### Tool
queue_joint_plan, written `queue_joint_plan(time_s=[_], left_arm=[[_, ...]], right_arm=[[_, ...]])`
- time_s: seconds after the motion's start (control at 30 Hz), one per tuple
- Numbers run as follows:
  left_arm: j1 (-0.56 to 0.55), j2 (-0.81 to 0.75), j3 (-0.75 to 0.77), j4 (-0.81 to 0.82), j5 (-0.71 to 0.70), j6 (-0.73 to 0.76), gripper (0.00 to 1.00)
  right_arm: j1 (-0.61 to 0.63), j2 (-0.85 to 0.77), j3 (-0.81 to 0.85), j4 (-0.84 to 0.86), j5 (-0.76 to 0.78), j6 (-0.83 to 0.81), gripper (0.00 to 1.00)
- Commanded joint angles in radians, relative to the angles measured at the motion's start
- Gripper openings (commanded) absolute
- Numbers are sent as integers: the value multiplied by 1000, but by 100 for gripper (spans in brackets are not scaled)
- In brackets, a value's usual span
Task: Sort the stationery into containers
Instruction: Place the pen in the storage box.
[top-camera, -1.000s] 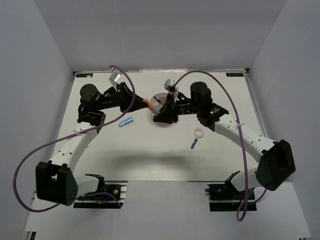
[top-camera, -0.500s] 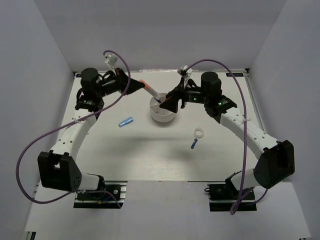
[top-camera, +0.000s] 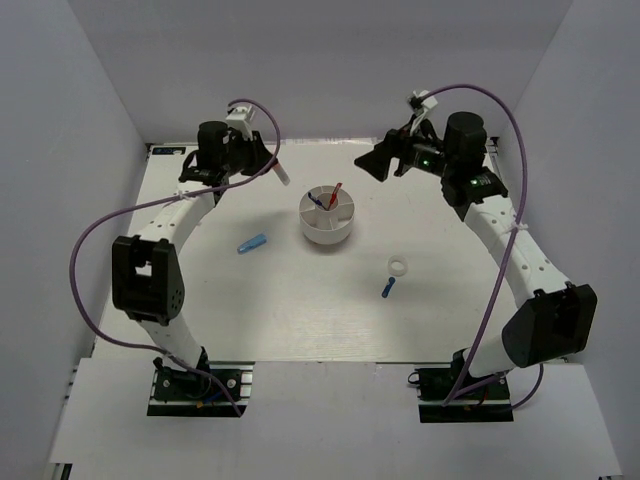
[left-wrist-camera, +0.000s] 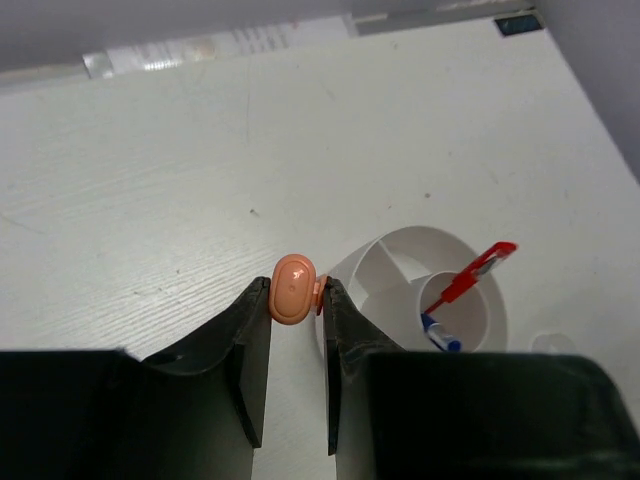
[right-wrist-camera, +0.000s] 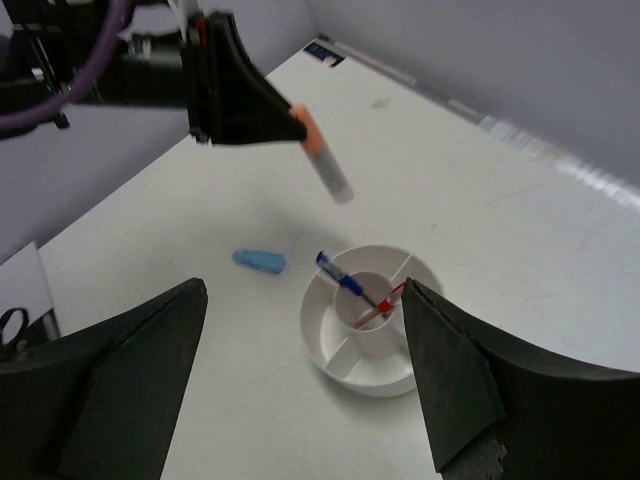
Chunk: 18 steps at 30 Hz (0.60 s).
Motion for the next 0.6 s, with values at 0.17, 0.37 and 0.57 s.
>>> queue_joint_plan(time_s=[0.17,0.37,0.57], left_arm=[[-18,54,56,-11,44,16,0],[-27,51,53,-2,75,-6,0],[-36,31,51,-19,130,-20,0]], right_arm=[[-61,5,65,-18,14,-59,84],[-82,19,56,2,-14,-40,84],[-91,28,56,2,-32,-29,84]])
